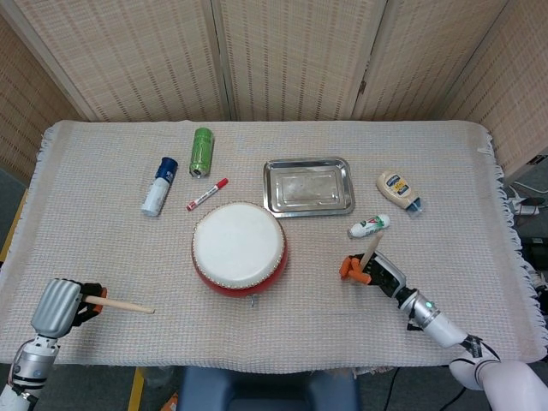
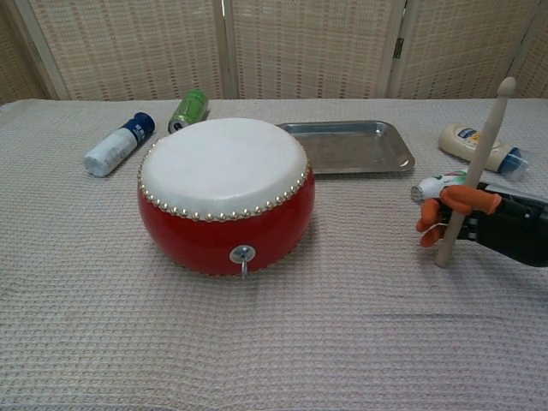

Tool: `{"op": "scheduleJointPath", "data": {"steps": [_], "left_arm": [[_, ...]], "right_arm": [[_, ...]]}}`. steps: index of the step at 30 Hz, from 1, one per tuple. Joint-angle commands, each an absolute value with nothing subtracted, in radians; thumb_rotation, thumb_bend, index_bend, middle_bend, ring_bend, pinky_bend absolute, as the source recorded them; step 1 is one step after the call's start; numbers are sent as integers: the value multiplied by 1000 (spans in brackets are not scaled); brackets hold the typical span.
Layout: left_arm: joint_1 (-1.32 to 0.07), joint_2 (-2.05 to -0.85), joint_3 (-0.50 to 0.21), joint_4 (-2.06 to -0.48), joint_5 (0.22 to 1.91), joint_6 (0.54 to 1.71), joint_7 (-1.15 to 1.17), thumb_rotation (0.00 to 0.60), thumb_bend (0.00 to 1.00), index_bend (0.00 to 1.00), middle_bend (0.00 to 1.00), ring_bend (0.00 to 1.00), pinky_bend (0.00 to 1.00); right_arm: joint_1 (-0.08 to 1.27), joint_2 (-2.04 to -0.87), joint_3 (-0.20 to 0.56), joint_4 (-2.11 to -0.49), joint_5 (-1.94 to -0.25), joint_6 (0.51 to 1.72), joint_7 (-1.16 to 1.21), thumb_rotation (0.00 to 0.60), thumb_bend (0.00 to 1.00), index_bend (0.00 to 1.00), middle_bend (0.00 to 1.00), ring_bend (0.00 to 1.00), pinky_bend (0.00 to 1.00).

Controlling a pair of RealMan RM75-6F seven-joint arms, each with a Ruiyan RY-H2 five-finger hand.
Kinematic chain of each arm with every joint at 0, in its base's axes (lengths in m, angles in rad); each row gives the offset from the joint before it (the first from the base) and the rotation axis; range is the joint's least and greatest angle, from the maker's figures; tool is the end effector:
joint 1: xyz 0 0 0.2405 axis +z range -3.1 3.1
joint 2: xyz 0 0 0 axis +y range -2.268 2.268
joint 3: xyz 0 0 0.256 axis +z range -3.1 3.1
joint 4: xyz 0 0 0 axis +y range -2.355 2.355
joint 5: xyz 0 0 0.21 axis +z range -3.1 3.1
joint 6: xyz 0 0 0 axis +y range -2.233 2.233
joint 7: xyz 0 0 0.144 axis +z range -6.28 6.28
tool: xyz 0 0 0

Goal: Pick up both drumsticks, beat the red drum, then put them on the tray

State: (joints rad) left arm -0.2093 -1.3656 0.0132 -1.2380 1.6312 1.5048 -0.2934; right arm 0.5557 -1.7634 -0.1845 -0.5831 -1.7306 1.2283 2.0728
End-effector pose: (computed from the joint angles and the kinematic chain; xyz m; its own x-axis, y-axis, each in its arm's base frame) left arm -0.3190 0.2115 0.0979 0.2587 0.0407 0.9651 0.9402 -0.2399 -0.2419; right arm -0.2998 -0.3065 -0.0263 -0.7668 -0.5597 0.3142 -0.5283 0.2722 -0.8042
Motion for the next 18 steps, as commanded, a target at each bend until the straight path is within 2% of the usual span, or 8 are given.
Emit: {"op": "scheduleJointPath", "data": {"steps": [1,10,13,16,18], "left_arm": [[-209,-1366,14,-1236,1631,1504,-294,600,563,948,1000,1000,1000],[-208,-1366,14,-1233,1628,1502,-298,600,563,948,1000,1000,1000],[-208,-1369,15,-1232,1627,1500,-299,600,563,947,1000,1000,1000],[-207,-1371,16,-1229,1626,1498,-301,600,563,947,1000,1000,1000],[-206,-1371,16,-1226,1626,1498,-302,600,563,947,1000,1000,1000]], "right_arm": [[557,-1769,-187,-580,-1730,1223,2066,453,159,787,561,451,475],[562,-1786,-188,-569,-1720,1199,2057,469,159,861,654,538,533],[564,-1793,-189,-567,-1718,1190,2049,475,159,903,706,594,575],[566,-1799,-183,-566,-1713,1190,2034,575,168,968,782,685,659],[565,-1804,-177,-566,-1707,1191,2022,600,231,997,830,748,714]]}}
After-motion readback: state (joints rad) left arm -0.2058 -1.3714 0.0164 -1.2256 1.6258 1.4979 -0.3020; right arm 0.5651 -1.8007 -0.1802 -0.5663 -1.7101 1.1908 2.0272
